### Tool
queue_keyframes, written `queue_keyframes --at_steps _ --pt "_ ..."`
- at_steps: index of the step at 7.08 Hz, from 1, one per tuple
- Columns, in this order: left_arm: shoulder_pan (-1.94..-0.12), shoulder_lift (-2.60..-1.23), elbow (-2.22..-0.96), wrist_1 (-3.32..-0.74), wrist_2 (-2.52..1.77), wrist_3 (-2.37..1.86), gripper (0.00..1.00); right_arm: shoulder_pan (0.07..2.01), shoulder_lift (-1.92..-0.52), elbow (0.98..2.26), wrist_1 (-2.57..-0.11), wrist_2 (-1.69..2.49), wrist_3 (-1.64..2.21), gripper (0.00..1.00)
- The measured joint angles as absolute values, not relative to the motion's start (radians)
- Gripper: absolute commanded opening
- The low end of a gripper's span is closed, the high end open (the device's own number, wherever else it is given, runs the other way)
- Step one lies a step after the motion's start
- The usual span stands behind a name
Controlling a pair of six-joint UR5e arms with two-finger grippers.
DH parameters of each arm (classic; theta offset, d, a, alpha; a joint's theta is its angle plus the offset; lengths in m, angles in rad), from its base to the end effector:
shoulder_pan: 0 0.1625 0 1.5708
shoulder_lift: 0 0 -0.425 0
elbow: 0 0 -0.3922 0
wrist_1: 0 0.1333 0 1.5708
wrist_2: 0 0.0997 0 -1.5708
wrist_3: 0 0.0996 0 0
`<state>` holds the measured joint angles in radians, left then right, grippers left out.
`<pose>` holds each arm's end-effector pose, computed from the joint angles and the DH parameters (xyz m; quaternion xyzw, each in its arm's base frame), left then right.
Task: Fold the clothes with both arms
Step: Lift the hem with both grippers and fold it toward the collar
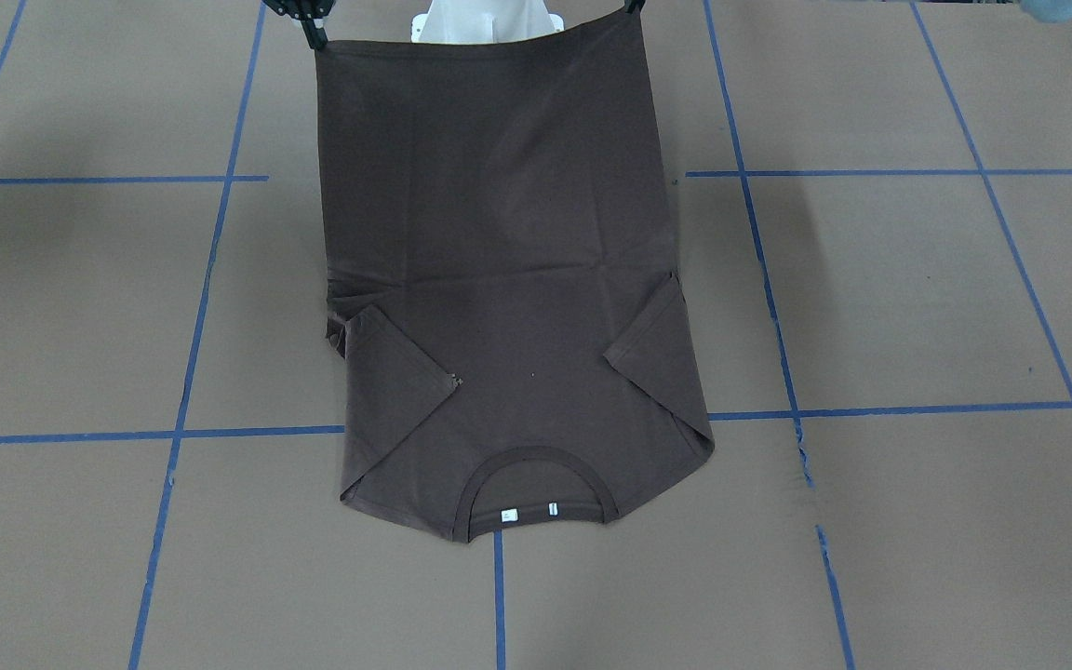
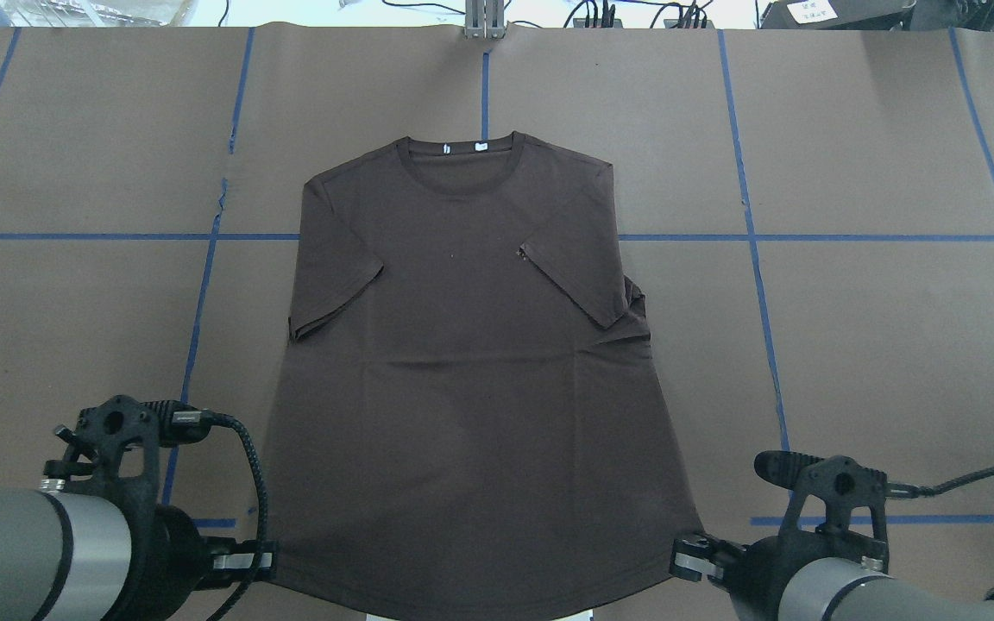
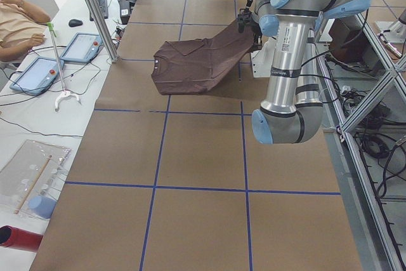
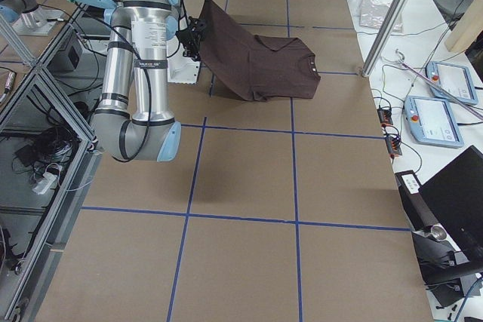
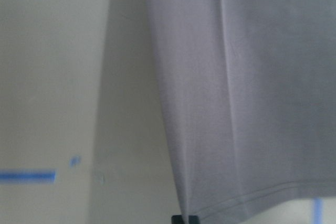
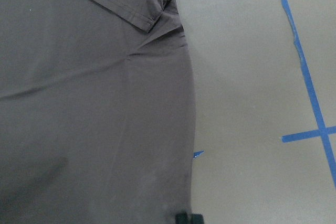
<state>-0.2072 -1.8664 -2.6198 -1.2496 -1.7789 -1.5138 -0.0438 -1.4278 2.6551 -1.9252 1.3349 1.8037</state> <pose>0.3163 -0.1817 0.1524 -0.0256 0.4947 -0.0143 0.8686 -0.3375 -0.1419 0.1997 0.0477 -0.4305 0.1345 0.8912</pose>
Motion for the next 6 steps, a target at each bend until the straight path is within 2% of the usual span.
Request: queue_keyframes --at_steps 2,4,6 --pt "-0.281 -1.900 -2.573 -1.209 -1.794 -1.450 0.00 0.040 -1.335 2.602 -1.966 1.364 1.769 0.00" --pt "-0.441 -1.934 -2.476 -1.204 -1.800 -1.291 0.00 0.256 -1.184 2.431 -1.965 1.467 1.663 0.00" --pt "-0.591 -1.999 -2.325 -1.219 -1.803 -1.155 0.00 0.465 -1.096 2.273 -1.945 1.562 1.539 0.00"
